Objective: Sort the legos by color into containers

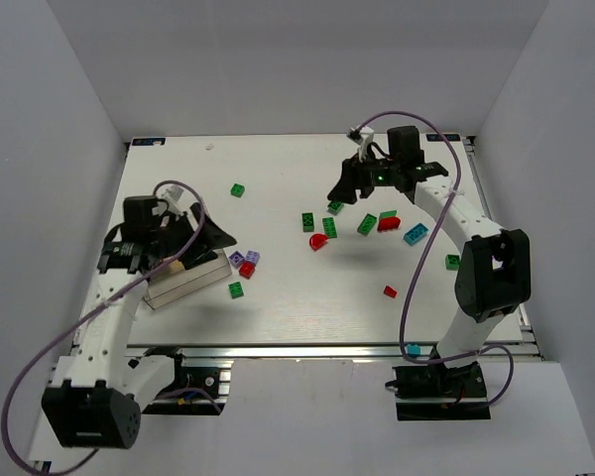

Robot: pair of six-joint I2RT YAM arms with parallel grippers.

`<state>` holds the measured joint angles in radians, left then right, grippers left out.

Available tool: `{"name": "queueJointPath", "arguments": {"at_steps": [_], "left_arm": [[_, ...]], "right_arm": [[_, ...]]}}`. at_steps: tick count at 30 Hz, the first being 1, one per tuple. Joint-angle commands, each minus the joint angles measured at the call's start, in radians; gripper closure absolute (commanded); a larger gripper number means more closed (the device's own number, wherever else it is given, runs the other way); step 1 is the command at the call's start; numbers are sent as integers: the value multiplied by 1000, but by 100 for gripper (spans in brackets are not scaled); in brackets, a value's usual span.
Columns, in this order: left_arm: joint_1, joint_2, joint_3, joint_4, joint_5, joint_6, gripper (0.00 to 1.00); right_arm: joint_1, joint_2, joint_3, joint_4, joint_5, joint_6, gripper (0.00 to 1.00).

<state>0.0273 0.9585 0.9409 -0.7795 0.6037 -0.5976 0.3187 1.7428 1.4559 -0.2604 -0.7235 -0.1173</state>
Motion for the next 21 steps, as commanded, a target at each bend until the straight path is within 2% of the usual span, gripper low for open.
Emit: {"name": "queueJointPath", "arguments": {"at_steps": [1,5,8,9,11,12,14,16,18,19,21], "left_arm": [[-133,100,58,42,-74,-44,19],[-364,233,174,-16,-262,-57,21],[-470,328,220,-84,-408,-68,28],[-530,374,248,-114,-442,-73,39],[-581,428,275,-174,-548,-90,51],[-628,492,315,-197,-583,-96,63],[-670,555,358,-268,-666,-100,68],[-719,639,407,-294,-742,-100,64],[-744,681,423,-311,-795,-93,52],[-753,706,420,-311,-809,-81,43],[-762,721,406,-291,-840,-62,38]], "right_arm": [[-29,-55,-22,-97,-74,-54,35],[-59,-85,-37,-131,-67,-82,26],[-78,-104,-55,-158,-63,-96,25],[-87,-112,-78,-158,-67,-99,25],[-104,-138,-100,-152,-71,-108,25],[-109,-150,-121,-143,-74,-110,25],[-128,-158,-137,-132,-82,-110,25],[-135,-163,-146,-129,-88,-110,25],[-145,-163,-149,-128,-96,-108,25],[-150,-163,-150,-125,-97,-107,25],[-156,-166,-155,-122,-103,-104,25]]}}
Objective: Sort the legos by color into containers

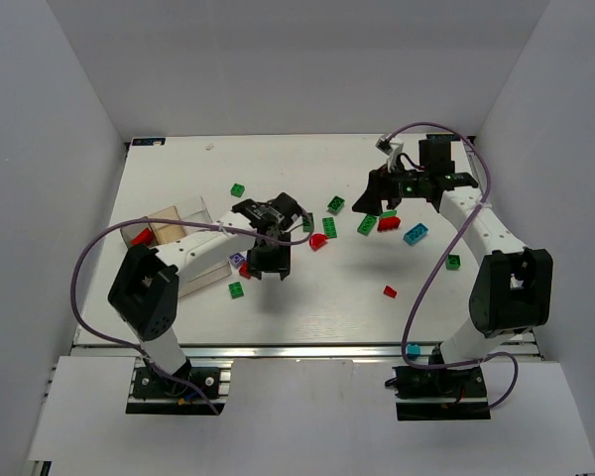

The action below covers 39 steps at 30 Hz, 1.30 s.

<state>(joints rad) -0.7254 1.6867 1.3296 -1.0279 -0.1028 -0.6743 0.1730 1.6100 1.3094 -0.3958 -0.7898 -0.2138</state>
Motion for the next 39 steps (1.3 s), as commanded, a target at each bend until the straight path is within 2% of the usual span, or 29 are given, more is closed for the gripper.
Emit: {"name": "queueJointPath", "arguments": {"at_steps": [1,11,29,35,39], "left_arm": [[-9,-2,7,-37,-146,33,35],[24,28,-76,46,-241,139,24],[112,194,-40,137,-258,255,25],[123,223,-26,169,-212,272,33],[123,225,-36,199,-178,271,47]], "right_arm": [[-12,-36,-15,17,-37,-6,25],[-30,-39,-47,23,-35,-7,24],[-43,-30,-45,25,-22,-13,24],[-44,-25,-41,26,-23,-12,24],[-44,-21,-36,25,-23,-12,24]]}}
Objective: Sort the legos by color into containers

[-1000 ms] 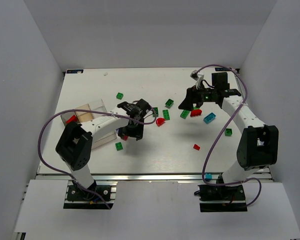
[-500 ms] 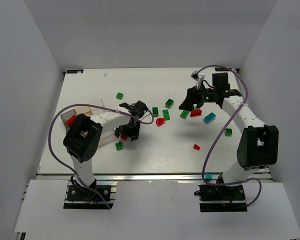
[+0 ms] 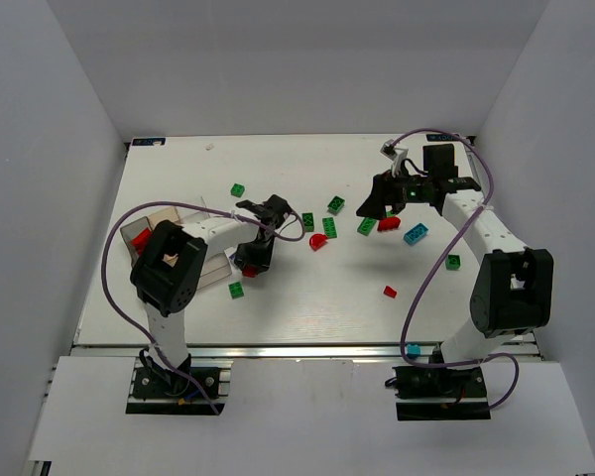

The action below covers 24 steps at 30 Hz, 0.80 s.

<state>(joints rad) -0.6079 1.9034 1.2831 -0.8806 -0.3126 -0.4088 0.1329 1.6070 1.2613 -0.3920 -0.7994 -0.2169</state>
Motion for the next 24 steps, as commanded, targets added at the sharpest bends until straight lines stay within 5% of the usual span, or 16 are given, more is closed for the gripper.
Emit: {"name": "queueJointPath", "arguments": {"at_steps": [1,6,14,24], "left_arm": [[5,6,2,57,46,5,50],[5,-35,2,66,82,-5,77],[42,-325,67,84,118,-109,100],[384,-612,-48,-43,-63,-147,100]], "right_arm": [[-6,-18,13,21,-14,-9,24],[-3,-18,15,-2,-23,-45,24],[27,-44,-11,-90,-98,-274,34],[74,-73,-83,-51,-61,-288,38]]}}
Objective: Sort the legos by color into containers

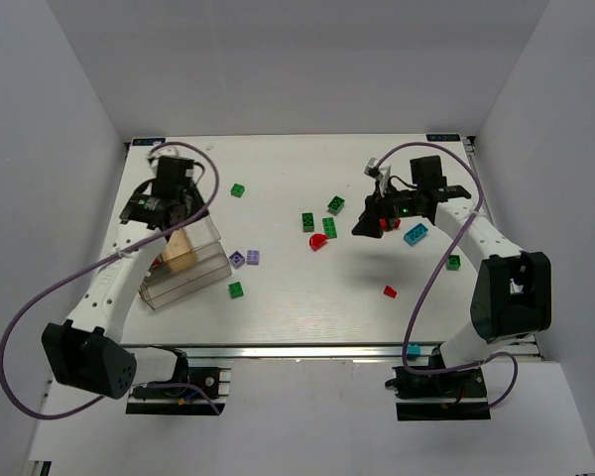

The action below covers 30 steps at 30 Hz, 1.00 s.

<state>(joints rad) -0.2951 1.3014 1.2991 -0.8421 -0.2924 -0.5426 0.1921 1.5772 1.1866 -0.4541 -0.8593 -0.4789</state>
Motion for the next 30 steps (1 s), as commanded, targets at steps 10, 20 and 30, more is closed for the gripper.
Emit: {"name": "queueJointPath", "arguments": {"at_steps": [10,20,30], "left_arm": [[399,68,-141,0,-106,43,100],[508,193,-144,49,-73,73,81],[508,122,-118,66,16,84,27]], "right_arm": [[41,-42,-4,11,60,-32,36],[43,-43,-13,-12,92,-49,31],[47,-25,5,-34,106,-67,24]]}}
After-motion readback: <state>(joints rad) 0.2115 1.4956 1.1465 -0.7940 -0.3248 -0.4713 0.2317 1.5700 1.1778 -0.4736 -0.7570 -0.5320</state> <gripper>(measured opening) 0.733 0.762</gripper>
